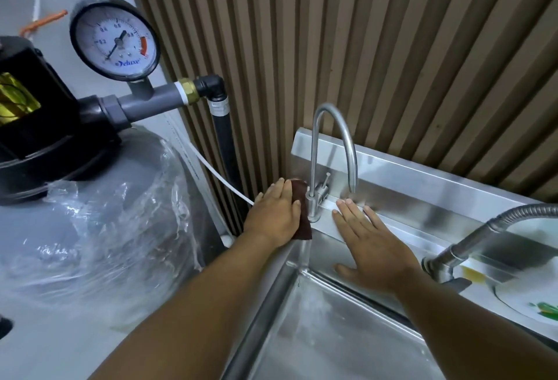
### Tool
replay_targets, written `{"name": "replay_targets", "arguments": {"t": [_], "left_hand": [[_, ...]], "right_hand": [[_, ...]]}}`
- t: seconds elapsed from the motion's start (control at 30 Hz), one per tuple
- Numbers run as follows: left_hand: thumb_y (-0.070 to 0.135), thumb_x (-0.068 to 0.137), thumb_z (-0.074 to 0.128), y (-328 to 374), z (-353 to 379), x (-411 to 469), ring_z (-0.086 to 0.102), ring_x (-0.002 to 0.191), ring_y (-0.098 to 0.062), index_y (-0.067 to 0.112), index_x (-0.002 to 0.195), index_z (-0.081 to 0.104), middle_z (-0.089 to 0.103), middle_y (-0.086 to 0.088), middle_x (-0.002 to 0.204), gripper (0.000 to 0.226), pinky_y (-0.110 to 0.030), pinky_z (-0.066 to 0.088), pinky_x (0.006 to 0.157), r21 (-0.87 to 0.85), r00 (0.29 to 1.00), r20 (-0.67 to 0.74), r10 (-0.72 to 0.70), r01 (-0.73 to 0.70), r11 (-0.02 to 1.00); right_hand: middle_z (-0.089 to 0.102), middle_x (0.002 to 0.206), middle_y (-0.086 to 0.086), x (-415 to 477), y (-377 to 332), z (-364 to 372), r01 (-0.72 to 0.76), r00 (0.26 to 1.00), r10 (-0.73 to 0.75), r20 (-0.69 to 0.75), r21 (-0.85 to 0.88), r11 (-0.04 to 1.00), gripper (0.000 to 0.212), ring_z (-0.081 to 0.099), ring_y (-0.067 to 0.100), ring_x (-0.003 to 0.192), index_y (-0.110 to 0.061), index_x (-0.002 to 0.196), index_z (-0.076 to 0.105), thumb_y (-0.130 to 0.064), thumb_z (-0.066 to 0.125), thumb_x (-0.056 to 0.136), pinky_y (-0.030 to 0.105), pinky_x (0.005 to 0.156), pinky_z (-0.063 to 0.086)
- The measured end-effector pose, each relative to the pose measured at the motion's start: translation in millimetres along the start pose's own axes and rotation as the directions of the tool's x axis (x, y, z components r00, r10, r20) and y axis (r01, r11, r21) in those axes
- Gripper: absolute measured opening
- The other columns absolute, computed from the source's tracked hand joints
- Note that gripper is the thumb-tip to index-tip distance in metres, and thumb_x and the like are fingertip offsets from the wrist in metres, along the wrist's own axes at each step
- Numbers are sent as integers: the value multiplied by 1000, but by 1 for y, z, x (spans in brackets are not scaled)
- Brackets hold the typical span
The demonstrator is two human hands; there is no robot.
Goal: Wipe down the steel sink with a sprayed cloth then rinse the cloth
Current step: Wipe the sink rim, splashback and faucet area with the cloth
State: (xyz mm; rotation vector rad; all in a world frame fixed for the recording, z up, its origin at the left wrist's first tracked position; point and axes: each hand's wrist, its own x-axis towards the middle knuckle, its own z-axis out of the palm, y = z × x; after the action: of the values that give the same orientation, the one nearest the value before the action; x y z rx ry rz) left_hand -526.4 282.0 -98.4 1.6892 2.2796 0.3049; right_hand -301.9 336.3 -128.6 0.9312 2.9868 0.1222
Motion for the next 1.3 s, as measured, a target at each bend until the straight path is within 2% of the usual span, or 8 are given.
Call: {"name": "replay_targets", "arguments": {"t": [0.17, 0.4, 0.6, 0.7, 0.9, 1.13, 1.2, 1.3], "left_hand": [[41, 107, 16, 7, 2, 3, -4, 155, -24, 17, 160, -3, -7, 0, 169, 61, -45, 5, 125, 114, 998, 63, -29, 21, 993], [62, 97, 28, -5, 4, -59, -13, 154, -27, 16, 160, -4, -10, -4, 168, 84, -50, 1, 125, 328, 987, 88, 138, -160, 931], [70, 92, 38, 5, -2, -22, -13, 153, -31, 13, 157, -18, -23, -7, 165, 104, -50, 4, 124, 227, 985, 168, -36, -4, 974], [68, 94, 35, 14, 2, -20, -10, 153, -36, 12, 157, -18, -21, -9, 166, 99, -50, 6, 124, 287, 985, 158, -70, 22, 958], [55, 97, 35, -6, 9, -72, -13, 153, -34, 15, 160, -5, -13, -7, 168, 85, -52, 1, 124, 372, 988, 90, 128, -152, 916], [84, 74, 52, 9, -2, -19, -22, 151, -32, 14, 158, -16, -25, -4, 165, 128, -51, -3, 124, 335, 968, 240, 71, -151, 930], [87, 76, 46, 10, -4, -12, -22, 152, -30, 15, 158, -15, -24, -2, 165, 125, -50, -3, 124, 323, 965, 249, 85, -166, 932], [74, 93, 28, -1, -4, -31, -24, 151, -24, 15, 159, -7, -21, -1, 166, 96, -47, -6, 124, 267, 965, 207, 159, -212, 940]], "right_hand": [[22, 165, 15, 1, 2, 2, 15, 1000, -15, -21, -16, 1000, 96, 17, 27, 154, -6, 156, 29, -64, 45, 80, 44, 121, 9], [22, 165, 15, 1, 3, 4, 19, 999, -20, -40, -28, 999, 92, 16, 28, 154, -6, 156, 29, -60, 44, 84, 45, 122, 9], [24, 164, 15, 2, 3, 5, 1, 999, -4, -48, -69, 998, 93, 21, 28, 153, -6, 156, 29, -59, 53, 83, 44, 120, 10], [24, 164, 16, 2, 3, 6, -9, 1000, 6, -31, -102, 995, 94, 22, 29, 152, -4, 155, 30, -59, 53, 83, 45, 119, 12], [14, 167, 14, 1, 3, 8, -15, 1000, 13, -21, -89, 996, 95, 13, 27, 154, -8, 159, 21, -62, 47, 85, 44, 124, 11], [8, 168, 10, 2, 2, 8, -33, 999, 31, -35, -69, 997, 96, 6, 23, 155, -10, 160, 16, -63, 47, 86, 38, 122, -1], [10, 168, 11, 2, 2, 8, -38, 998, 35, -43, -72, 997, 96, 7, 23, 155, -10, 159, 18, -64, 45, 85, 38, 122, 0], [6, 168, 10, 2, 2, 8, -32, 999, 30, -29, -67, 997, 96, 3, 22, 155, -11, 160, 14, -65, 40, 85, 38, 123, -1]]}}
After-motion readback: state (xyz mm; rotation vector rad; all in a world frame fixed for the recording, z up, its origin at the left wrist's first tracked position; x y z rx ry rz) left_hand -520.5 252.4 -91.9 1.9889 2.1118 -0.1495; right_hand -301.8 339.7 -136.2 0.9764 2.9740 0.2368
